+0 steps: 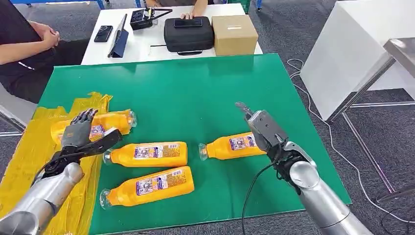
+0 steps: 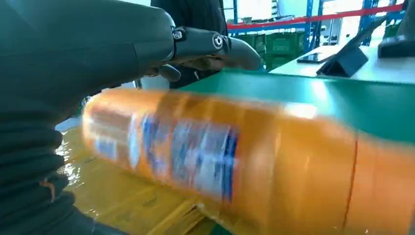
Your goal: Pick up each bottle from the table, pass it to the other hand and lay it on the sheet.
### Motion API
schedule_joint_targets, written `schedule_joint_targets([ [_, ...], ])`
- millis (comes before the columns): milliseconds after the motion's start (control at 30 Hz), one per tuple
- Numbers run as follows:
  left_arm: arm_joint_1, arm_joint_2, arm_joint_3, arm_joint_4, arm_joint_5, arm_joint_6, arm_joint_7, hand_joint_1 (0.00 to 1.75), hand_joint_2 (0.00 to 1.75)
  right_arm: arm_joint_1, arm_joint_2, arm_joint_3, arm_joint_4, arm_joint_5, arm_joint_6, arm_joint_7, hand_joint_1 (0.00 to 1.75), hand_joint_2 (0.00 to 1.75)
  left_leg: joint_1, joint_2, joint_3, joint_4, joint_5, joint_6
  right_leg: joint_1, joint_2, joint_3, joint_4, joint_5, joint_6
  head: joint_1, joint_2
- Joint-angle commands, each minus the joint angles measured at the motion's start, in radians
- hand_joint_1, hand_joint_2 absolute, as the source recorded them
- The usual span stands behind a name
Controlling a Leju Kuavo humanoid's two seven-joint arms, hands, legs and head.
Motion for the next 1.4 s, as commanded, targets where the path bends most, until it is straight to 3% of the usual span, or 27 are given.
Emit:
schedule_joint_targets([
  [33,-0.045,0.017,-0.052,0.093,-0.003,-0.016,0.003,0.0,0.0,-0.062,0.016,0.031,0.061,0.002,0.004,0.006,0.0,0.0,0.0,0.003,0.005,0.0,-0.003,-0.002,0.0,0.001,0.005,0.0,-0.002,0.0,0.001,0.0],
  [300,-0.04,0.016,-0.037,0.081,0.022,-0.008,-0.031,0.0,0.0,-0.055,-0.003,0.035,0.055,0.09,-0.013,-0.047,0.0,0.0,0.0,0.001,0.003,0.0,-0.001,-0.001,0.0,0.0,0.002,0.0,-0.001,0.0,0.0,0.0],
  [400,-0.023,0.0,0.07,0.033,0.175,-0.04,-0.105,0.0,0.0,-0.048,-0.017,0.01,0.059,0.168,-0.037,-0.086,0.0,0.0,0.0,0.001,0.003,0.0,-0.001,-0.001,0.0,0.0,0.003,-0.001,-0.001,0.0,0.0,0.0],
  [467,0.009,-0.015,0.208,-0.069,0.416,-0.164,-0.17,0.0,0.0,-0.042,-0.042,-0.03,0.074,0.217,-0.026,-0.104,0.0,0.0,0.0,0.001,0.002,0.0,-0.001,-0.001,0.0,0.0,0.002,0.0,-0.001,0.0,0.0,0.0],
  [500,0.034,-0.033,0.303,-0.14,0.593,-0.254,-0.181,0.0,0.0,-0.047,-0.067,-0.042,0.088,0.237,-0.009,-0.121,0.0,1.75,0.0,0.0,0.001,0.0,-0.001,-0.001,0.0,-0.001,0.002,-0.001,-0.001,0.0,0.0,0.0],
  [600,0.08,-0.016,0.401,-0.335,1.071,-0.501,-0.037,0.0,0.0,-0.122,-0.149,-0.033,0.179,0.37,0.006,-0.216,0.0,1.75,0.0,-0.001,0.003,0.001,-0.002,-0.001,0.0,-0.002,0.004,0.0,-0.002,0.001,0.0,0.0],
  [667,0.086,0.036,0.347,-0.417,1.255,-0.498,0.012,0.0,0.0,-0.168,-0.189,-0.024,0.236,0.473,0.003,-0.252,0.0,1.75,0.0,0.001,0.0,0.002,-0.001,-0.001,0.0,0.001,0.0,0.0,0.0,0.001,0.0,0.0],
  [733,0.079,0.068,0.312,-0.449,1.451,-0.556,0.057,0.0,0.0,-0.229,-0.242,0.013,0.286,0.501,0.111,-0.203,0.0,1.75,0.0,0.003,0.001,0.003,-0.002,-0.001,0.0,0.002,0.001,0.002,-0.001,0.001,0.0,0.0],
  [833,0.051,0.084,0.227,-0.478,1.465,-0.515,0.006,0.0,0.0,-0.262,-0.3,0.033,0.324,0.589,0.169,-0.179,0.0,1.75,0.0,0.002,0.001,0.002,-0.002,-0.001,-0.001,0.001,0.001,0.001,-0.001,0.001,0.0,0.0],
  [1033,-0.02,0.076,0.116,-0.385,1.346,-0.417,-0.056,0.0,0.0,-0.328,-0.276,0.087,0.443,0.648,0.244,-0.148,0.0,1.75,0.0,-0.002,0.002,0.001,0.0,0.0,-0.001,-0.003,0.003,0.0,0.0,0.001,0.0,0.0],
  [1400,-0.037,0.072,0.108,-0.353,1.34,-0.417,-0.066,0.0,0.0,-0.333,-0.27,0.096,0.45,0.65,0.241,-0.15,0.0,1.75,-0.001,0.0,0.004,0.0,-0.001,0.0,0.0,-0.002,0.004,-0.001,0.0,0.001,0.0,0.0],
])
